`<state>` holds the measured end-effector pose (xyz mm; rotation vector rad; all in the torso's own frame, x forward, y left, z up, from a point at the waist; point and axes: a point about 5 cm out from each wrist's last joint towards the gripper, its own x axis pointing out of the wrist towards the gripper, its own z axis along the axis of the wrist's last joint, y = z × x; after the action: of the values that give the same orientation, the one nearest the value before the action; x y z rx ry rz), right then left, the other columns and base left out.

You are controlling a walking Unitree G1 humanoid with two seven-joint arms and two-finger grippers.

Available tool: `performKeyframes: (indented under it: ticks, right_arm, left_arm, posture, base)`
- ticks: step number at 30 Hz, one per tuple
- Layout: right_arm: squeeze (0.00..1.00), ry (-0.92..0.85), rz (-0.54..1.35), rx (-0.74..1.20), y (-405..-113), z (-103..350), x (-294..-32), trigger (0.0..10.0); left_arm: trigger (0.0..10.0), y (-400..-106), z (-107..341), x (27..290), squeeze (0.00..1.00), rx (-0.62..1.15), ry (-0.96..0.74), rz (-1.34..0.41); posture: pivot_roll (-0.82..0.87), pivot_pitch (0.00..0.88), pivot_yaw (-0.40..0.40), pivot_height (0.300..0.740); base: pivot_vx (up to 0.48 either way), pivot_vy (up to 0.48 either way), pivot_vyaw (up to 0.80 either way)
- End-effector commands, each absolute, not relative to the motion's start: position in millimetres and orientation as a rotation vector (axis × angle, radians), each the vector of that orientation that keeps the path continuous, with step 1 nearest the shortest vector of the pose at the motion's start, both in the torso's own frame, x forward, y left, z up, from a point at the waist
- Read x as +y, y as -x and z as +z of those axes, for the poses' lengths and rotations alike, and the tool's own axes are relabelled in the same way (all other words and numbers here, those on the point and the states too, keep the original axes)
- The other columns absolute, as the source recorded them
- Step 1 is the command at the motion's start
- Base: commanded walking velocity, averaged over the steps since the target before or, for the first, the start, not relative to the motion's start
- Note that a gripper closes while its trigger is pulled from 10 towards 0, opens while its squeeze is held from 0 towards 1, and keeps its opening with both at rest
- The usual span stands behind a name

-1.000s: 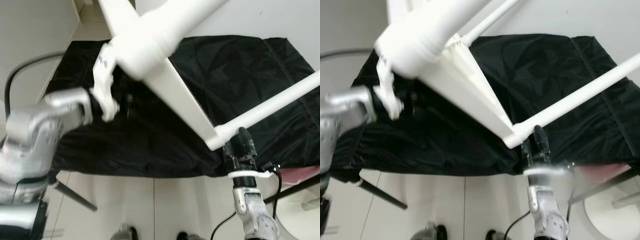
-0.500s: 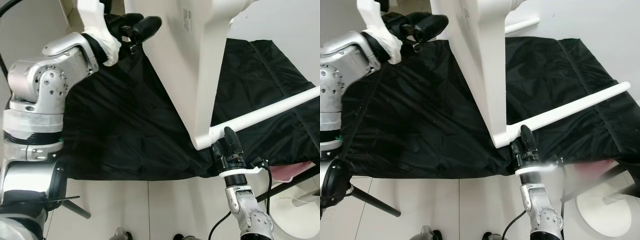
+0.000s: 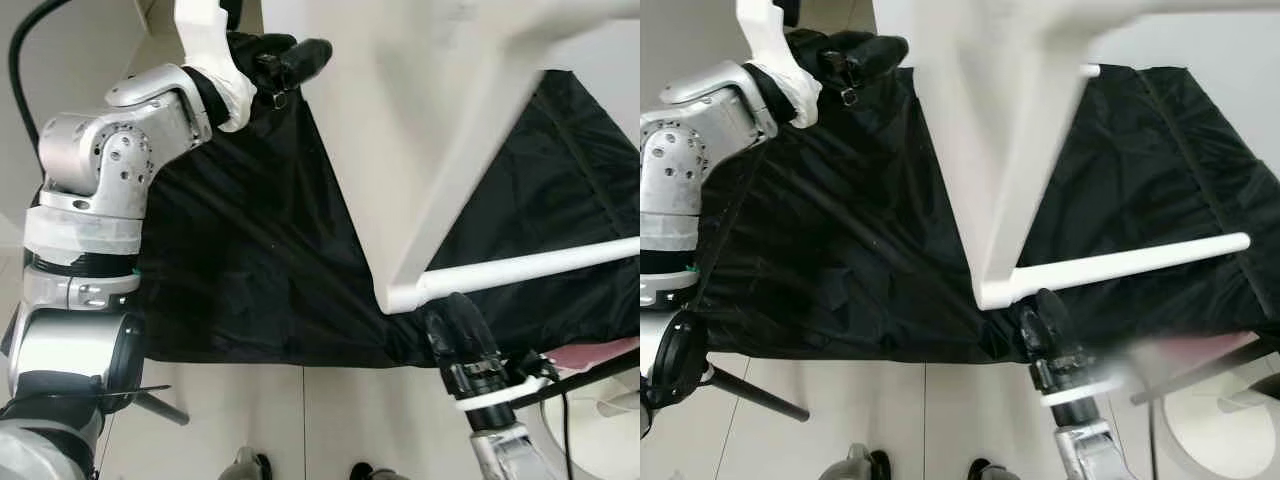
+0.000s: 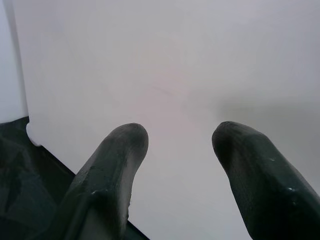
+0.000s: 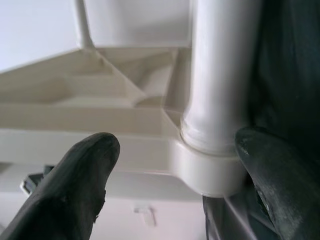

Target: Building children table

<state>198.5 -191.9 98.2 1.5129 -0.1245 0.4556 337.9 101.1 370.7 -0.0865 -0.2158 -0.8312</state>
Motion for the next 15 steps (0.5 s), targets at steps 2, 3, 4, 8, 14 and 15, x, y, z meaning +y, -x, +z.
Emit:
performKeyframes:
  ticks: [2, 3, 4, 8, 14, 15]
  right_arm:
    - [0.0, -1.507, 0.458, -0.087, -186, 98, -191, 10.0]
    - [0.0, -1.481, 0.476, -0.084, -182, 99, -190, 10.0]
    - [0.0, -1.481, 0.476, -0.084, -182, 99, -190, 10.0]
    - [0.0, -1.411, 0.568, -0.141, -173, 118, -188, 10.0]
    - [0.0, -1.302, 0.606, -0.196, -177, 139, -193, 10.0]
    - [0.0, -1.281, 0.601, -0.209, -179, 142, -196, 10.0]
  left_arm:
    - [10.0, -335, 378, 96, 0.0, -0.248, 0.051, -0.895]
    - [10.0, -335, 378, 96, 0.0, -0.248, 0.054, -0.898]
    - [10.0, -335, 378, 96, 0.0, -0.248, 0.054, -0.898]
    - [10.0, -336, 377, 95, 0.0, -0.243, 0.052, -0.902]
    - [10.0, -338, 369, 98, 0.0, -0.222, 0.043, -0.887]
    - [10.0, -338, 367, 100, 0.0, -0.214, 0.042, -0.88]
  posture:
    - [0.0, 0.159, 0.059, 0.74]
    - [0.0, 0.159, 0.063, 0.74]
    - [0.0, 0.159, 0.063, 0.74]
    - [0.0, 0.162, 0.066, 0.74]
    - [-0.01, 0.156, 0.069, 0.74]
    - [-0.01, 0.155, 0.068, 0.74]
  base:
    - [0.0, 0.0, 0.0]
    - [0.0, 0.0, 0.0]
    - [0.0, 0.0, 0.0]
    - [0.0, 0.0, 0.0]
    - [0.0, 0.0, 0.0]
    - [0.0, 0.0, 0.0]
